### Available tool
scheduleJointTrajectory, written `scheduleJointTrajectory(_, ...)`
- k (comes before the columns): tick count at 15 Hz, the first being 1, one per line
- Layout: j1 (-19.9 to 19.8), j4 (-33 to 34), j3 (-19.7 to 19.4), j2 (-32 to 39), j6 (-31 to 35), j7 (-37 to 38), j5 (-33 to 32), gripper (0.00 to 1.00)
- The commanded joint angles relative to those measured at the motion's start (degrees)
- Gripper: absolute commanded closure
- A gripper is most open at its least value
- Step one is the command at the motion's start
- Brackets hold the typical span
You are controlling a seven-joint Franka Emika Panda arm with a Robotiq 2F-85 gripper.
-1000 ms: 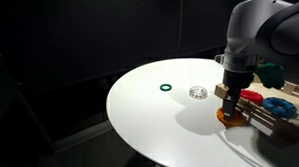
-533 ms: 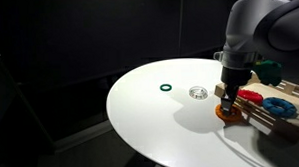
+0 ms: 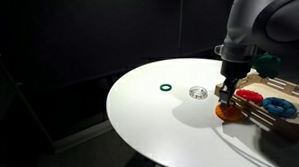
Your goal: Put the striped black and white ring in the crate
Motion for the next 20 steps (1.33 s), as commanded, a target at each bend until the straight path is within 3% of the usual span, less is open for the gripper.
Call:
scheduleJointTrajectory(1,-0.9,1.3,-0.7,-2.2,-1.5,0.6,0.1,0.94)
scheduleJointTrajectory(7,-3.0,1.3,-3.4,-5.6,-4.9,3.5,-3.6,0.94)
scheduleJointTrajectory(11,-4.7,0.8,-5.1,-9.4,-11.9,8.6,-10.8,0.93)
scheduleJointTrajectory(12,-5.1,0.9,-5.1,-10.4,-13.9,9.1,-12.4,0.61)
scheduleJointTrajectory(14,-5.6,1.2,-5.2,-11.8,-17.2,8.7,-13.5,0.54)
scheduleJointTrajectory(20,-6.0,2.2,-5.2,-16.1,-24.7,4.8,-13.3,0.06)
